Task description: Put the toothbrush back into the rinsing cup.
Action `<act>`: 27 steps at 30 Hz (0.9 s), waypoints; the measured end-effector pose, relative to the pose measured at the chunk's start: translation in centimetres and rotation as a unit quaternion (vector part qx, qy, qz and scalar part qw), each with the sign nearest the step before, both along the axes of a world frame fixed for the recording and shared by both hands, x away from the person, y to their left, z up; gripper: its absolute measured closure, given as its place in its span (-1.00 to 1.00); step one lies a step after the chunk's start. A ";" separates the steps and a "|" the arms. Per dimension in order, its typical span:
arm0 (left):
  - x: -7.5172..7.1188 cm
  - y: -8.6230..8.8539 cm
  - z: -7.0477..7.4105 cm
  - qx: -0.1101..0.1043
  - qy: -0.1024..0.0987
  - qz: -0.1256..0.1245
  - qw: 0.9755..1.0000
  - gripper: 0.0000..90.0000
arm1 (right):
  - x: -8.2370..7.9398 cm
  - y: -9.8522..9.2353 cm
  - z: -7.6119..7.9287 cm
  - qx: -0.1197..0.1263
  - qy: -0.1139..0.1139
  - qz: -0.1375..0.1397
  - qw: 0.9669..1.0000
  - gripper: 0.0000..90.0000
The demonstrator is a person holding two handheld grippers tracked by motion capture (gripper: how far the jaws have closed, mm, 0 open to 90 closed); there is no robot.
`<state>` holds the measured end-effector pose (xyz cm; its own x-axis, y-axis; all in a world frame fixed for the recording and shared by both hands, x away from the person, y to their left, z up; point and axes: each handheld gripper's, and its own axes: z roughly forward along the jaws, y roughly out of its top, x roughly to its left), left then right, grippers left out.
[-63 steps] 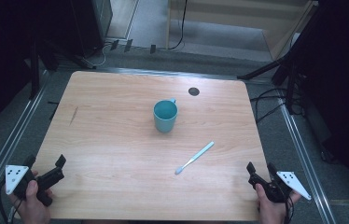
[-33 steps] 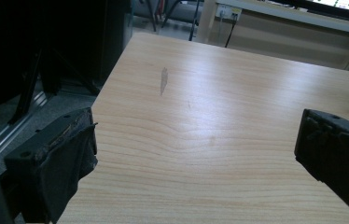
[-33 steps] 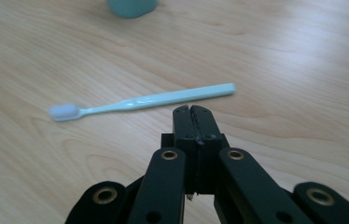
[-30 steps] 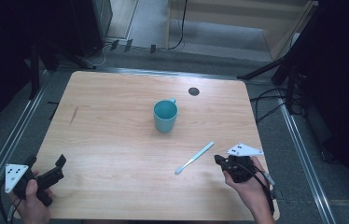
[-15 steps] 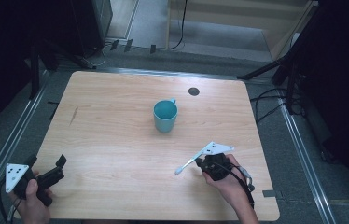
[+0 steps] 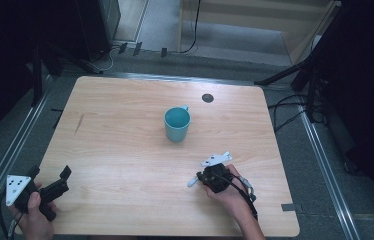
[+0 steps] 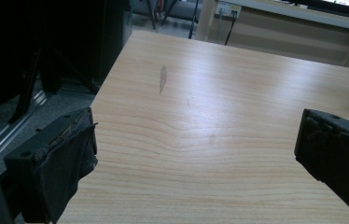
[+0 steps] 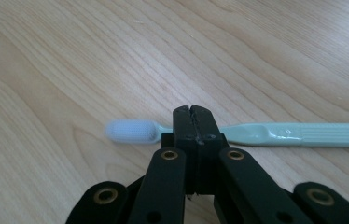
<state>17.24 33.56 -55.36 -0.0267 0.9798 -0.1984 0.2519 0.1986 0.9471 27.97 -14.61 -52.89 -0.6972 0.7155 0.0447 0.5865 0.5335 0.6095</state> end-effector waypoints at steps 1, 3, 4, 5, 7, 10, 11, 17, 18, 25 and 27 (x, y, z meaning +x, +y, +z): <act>0.0 0.0 0.0 0.000 0.000 0.000 1.000 -1.00 | 0.2 0.1 -0.1 0.002 -0.001 -0.001 1.000 1.00; 0.0 0.0 0.0 -0.001 0.000 0.000 1.000 -1.00 | 0.4 0.4 -0.3 0.009 0.000 -0.008 1.000 1.00; 0.0 0.0 0.0 0.000 0.000 0.000 1.000 -1.00 | 0.6 0.5 -0.3 0.013 -0.001 -0.011 1.000 1.00; 0.0 0.0 0.0 0.000 0.000 0.000 1.000 -1.00 | 0.8 0.6 -0.4 0.018 -0.002 -0.016 1.000 1.00; 0.0 0.0 0.0 0.000 0.001 0.000 1.000 -1.00 | 1.3 0.8 -0.5 0.027 -0.003 -0.026 0.999 1.00; 0.0 0.0 0.0 -0.001 0.001 -0.001 1.000 -1.00 | 2.3 0.9 -0.4 0.030 -0.006 -0.039 0.999 1.00; 0.0 0.0 0.0 -0.002 0.001 -0.001 1.000 -1.00 | 2.7 0.8 -0.2 0.034 -0.007 -0.042 0.999 1.00; 0.0 0.1 0.0 -0.002 0.002 -0.002 1.000 -1.00 | 5.9 -1.8 1.6 0.045 -0.018 -0.100 0.994 1.00; 0.0 0.1 0.0 -0.002 0.002 -0.002 1.000 -1.00 | 6.5 -2.4 1.8 0.041 -0.018 -0.112 0.993 1.00; 0.1 0.1 0.0 -0.002 0.002 -0.003 1.000 -1.00 | 9.0 -5.2 1.9 0.010 -0.014 -0.157 0.987 1.00; 0.1 0.0 0.0 -0.002 0.002 -0.004 1.000 -1.00 | 9.2 -5.7 1.7 0.002 -0.010 -0.160 0.987 1.00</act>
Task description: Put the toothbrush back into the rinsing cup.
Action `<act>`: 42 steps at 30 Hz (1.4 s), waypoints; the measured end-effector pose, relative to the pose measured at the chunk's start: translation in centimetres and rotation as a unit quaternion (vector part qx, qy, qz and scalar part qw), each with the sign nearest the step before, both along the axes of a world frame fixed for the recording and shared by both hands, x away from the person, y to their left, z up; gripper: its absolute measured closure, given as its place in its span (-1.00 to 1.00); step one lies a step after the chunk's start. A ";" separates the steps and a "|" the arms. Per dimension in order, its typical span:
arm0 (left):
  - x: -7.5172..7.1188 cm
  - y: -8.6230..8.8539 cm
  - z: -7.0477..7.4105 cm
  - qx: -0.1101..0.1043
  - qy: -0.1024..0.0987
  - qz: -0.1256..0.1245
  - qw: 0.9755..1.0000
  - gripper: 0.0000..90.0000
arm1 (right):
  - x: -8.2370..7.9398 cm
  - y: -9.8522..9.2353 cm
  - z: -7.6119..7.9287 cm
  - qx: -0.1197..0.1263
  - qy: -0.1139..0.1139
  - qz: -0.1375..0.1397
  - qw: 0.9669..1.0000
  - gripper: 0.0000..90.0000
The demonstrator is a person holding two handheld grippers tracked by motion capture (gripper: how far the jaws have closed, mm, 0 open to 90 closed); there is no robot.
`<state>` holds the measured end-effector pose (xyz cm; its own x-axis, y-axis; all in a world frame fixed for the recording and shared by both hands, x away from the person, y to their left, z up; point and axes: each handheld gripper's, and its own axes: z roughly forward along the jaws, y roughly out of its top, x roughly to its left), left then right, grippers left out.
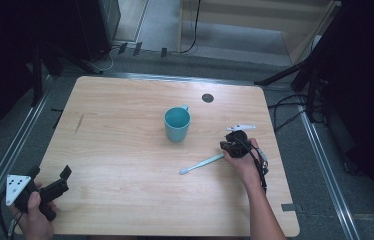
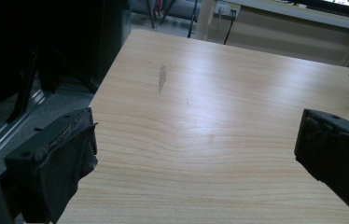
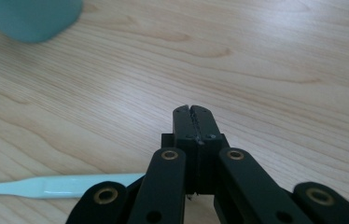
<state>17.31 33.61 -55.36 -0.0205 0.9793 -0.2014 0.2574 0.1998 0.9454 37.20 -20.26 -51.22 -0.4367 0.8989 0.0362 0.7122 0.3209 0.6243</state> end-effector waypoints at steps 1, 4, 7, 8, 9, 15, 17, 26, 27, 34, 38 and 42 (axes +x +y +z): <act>0.0 0.0 0.0 0.000 0.000 0.000 1.000 -1.00 | 0.1 -0.2 -0.2 -0.005 0.003 -0.001 1.000 1.00; 0.0 0.0 0.0 0.001 0.000 -0.001 1.000 -1.00 | 0.1 -0.7 -0.6 -0.011 0.011 -0.002 1.000 1.00; 0.0 0.0 0.0 0.001 0.000 -0.001 1.000 -1.00 | 0.0 -1.3 -0.7 -0.005 0.014 -0.002 1.000 1.00; 0.0 0.0 0.0 0.001 0.000 -0.001 1.000 -1.00 | -0.1 -1.4 -0.7 -0.005 0.017 -0.002 1.000 1.00; 0.0 0.0 0.0 0.001 0.000 -0.001 1.000 -1.00 | -0.2 -1.5 -0.8 -0.009 0.015 0.002 1.000 1.00; 0.0 0.0 0.0 0.002 0.000 -0.002 1.000 -1.00 | -1.3 -2.1 -1.1 -0.014 0.021 0.015 1.000 1.00; 0.0 0.0 0.0 0.001 0.000 -0.002 1.000 -1.00 | -2.0 -2.2 -1.2 -0.008 0.022 0.016 1.000 1.00; 0.0 0.0 0.0 0.000 0.000 -0.002 1.000 -1.00 | -6.3 -2.8 -1.5 -0.008 0.015 0.038 0.999 1.00; 0.0 0.0 0.0 0.000 -0.001 -0.001 1.000 -1.00 | -6.8 -2.9 -1.5 -0.006 0.016 0.039 0.999 1.00; 0.0 0.0 0.0 0.002 -0.001 0.001 1.000 -1.00 | -9.9 -3.2 -1.7 0.010 0.018 0.057 0.998 1.00; 0.0 0.0 0.0 0.000 -0.001 0.001 1.000 -1.00 | -11.5 -2.9 -1.7 0.016 0.017 0.064 0.998 1.00; 0.0 0.0 0.0 0.000 -0.001 0.001 1.000 -1.00 | -12.8 -2.3 -1.7 0.023 0.017 0.074 0.997 1.00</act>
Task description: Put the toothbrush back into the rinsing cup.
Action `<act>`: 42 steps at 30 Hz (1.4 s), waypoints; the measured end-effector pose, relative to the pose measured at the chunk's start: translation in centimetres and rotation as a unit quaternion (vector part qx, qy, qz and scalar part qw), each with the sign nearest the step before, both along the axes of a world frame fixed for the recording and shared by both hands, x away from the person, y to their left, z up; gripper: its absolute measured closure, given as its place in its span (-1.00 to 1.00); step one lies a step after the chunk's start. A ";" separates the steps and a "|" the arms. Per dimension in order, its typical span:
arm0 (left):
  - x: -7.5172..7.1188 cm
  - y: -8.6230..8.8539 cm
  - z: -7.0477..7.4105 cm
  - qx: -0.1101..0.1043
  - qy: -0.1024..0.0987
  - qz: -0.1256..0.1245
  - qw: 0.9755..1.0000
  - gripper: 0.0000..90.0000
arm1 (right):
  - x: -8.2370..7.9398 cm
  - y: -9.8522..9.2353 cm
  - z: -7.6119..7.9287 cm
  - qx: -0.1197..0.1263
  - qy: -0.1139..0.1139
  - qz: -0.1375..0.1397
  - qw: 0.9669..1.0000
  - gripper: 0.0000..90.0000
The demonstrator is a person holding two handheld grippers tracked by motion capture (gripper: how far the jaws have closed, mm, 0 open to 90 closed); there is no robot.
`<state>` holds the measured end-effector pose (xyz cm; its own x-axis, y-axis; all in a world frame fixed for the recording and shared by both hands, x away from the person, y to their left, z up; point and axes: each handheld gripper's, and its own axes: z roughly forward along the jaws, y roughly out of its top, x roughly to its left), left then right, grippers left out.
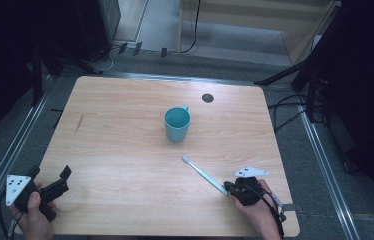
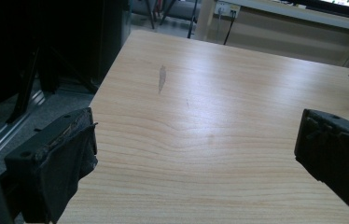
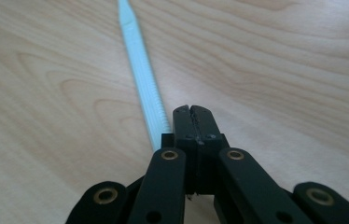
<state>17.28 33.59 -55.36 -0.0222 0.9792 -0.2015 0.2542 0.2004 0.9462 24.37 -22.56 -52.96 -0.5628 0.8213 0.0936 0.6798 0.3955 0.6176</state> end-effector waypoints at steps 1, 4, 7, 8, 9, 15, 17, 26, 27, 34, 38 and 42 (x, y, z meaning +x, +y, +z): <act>0.0 0.0 0.0 0.000 0.000 0.000 1.000 -1.00 | -0.3 0.2 0.0 0.001 0.000 0.002 1.000 1.00; 0.0 0.0 0.0 -0.001 0.000 0.000 1.000 -1.00 | -1.0 0.8 0.0 0.001 -0.002 0.012 1.000 1.00; 0.0 0.0 0.0 -0.001 0.001 0.000 1.000 -1.00 | -1.5 1.3 0.0 0.003 -0.001 0.020 1.000 1.00; 0.0 0.0 0.0 -0.001 0.001 0.000 1.000 -1.00 | -1.6 1.5 0.1 0.004 -0.003 0.024 1.000 1.00; 0.0 0.0 0.0 -0.001 0.001 0.000 1.000 -1.00 | -1.7 1.6 0.2 0.005 -0.005 0.027 1.000 1.00; 0.0 0.1 0.0 -0.002 0.000 0.000 1.000 -1.00 | -1.0 1.9 1.3 0.010 -0.001 0.032 0.999 0.96; 0.0 0.1 0.0 -0.002 0.000 0.000 1.000 -1.00 | -0.6 2.2 1.7 0.008 0.005 0.045 0.999 0.88; 0.0 0.1 0.0 -0.003 0.001 0.000 1.000 -1.00 | 1.4 5.0 2.7 -0.062 0.004 0.091 0.994 0.58; 0.0 0.1 0.0 -0.004 0.001 0.000 1.000 -1.00 | 1.6 5.3 2.8 -0.070 0.006 0.091 0.993 0.56; 0.1 0.1 0.0 -0.005 0.001 -0.001 1.000 -1.00 | 3.2 7.4 3.0 -0.098 0.061 0.076 0.990 0.53; 0.0 0.2 0.0 -0.007 0.002 -0.001 1.000 -1.00 | 4.0 8.4 3.0 -0.114 0.063 0.075 0.989 0.52; 0.1 0.2 0.0 -0.008 0.003 -0.001 1.000 -1.00 | 4.4 9.4 2.6 -0.140 0.088 0.079 0.983 0.55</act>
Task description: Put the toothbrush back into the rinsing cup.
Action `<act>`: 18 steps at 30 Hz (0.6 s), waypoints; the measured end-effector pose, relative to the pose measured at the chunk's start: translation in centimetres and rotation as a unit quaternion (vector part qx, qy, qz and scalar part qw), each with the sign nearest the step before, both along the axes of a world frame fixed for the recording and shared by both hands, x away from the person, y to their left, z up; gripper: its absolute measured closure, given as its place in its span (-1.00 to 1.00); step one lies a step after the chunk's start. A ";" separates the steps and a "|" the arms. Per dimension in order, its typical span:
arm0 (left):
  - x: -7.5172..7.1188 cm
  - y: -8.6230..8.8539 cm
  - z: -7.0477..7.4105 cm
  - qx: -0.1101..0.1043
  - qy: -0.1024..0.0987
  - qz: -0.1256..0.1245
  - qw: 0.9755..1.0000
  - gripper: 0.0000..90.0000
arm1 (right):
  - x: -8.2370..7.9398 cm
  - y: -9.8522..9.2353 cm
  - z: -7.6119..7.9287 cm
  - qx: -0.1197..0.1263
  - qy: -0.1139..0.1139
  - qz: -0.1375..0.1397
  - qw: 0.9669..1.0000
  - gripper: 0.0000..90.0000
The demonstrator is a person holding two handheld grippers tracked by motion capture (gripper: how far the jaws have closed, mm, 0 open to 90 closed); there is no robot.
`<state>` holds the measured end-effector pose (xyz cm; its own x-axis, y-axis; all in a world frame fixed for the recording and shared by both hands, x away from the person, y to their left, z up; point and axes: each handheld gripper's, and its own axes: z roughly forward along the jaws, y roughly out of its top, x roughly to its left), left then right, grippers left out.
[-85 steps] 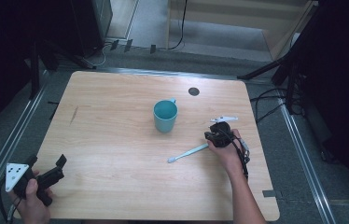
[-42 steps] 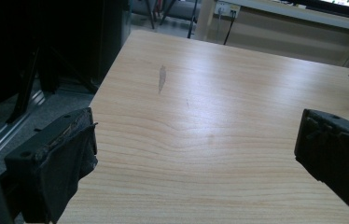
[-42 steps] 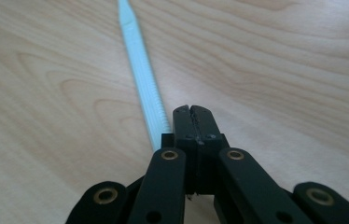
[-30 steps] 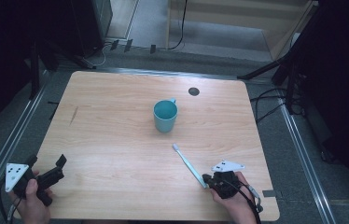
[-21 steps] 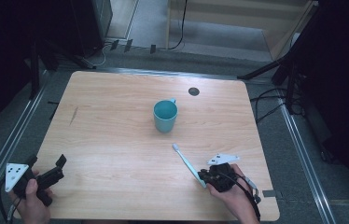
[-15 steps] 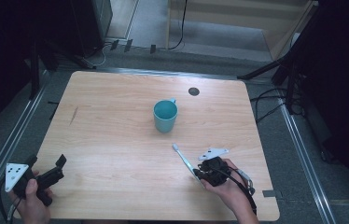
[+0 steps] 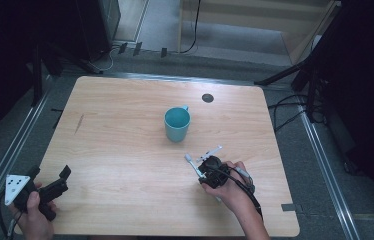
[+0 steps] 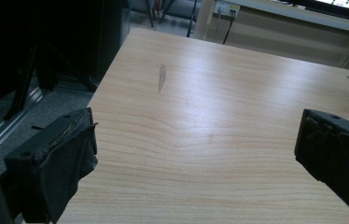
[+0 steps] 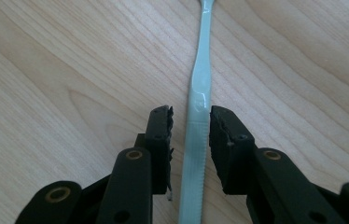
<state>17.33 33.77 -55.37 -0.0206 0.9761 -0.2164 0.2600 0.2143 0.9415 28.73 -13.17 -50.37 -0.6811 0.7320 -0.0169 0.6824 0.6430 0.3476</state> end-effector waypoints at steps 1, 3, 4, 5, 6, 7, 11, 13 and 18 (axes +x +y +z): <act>0.0 0.0 0.0 0.000 0.000 0.000 1.000 -1.00 | 0.1 0.1 -0.1 -0.002 0.005 -0.006 1.000 0.56; 0.0 0.0 0.0 0.001 0.001 -0.001 1.000 -1.00 | 0.4 0.3 -0.1 -0.006 0.009 -0.022 1.000 0.61; 0.0 0.0 0.0 0.001 0.001 -0.001 1.000 -1.00 | 0.4 0.3 -0.1 -0.006 0.009 -0.022 1.000 0.61; 0.0 0.0 0.0 0.001 0.001 -0.001 1.000 -1.00 | 0.5 0.4 -0.1 -0.009 0.014 -0.024 1.000 0.65; 0.0 0.0 0.0 0.001 0.001 -0.001 1.000 -1.00 | 0.7 0.6 -0.2 -0.015 0.021 -0.023 0.999 0.68; 0.0 0.0 0.0 0.001 0.000 -0.001 1.000 -1.00 | 0.8 0.7 -0.3 -0.018 0.023 -0.023 0.999 0.70; 0.0 0.0 0.0 0.002 0.001 -0.001 1.000 -1.00 | 1.0 1.0 -0.5 -0.034 0.026 -0.022 0.999 0.73; 0.0 0.0 0.0 0.002 0.001 -0.002 1.000 -1.00 | 1.0 1.1 -0.6 -0.037 0.029 -0.022 0.999 0.73; 0.0 0.0 0.0 0.002 0.001 -0.001 1.000 -1.00 | 0.8 1.2 -0.6 -0.049 0.017 -0.014 0.999 0.76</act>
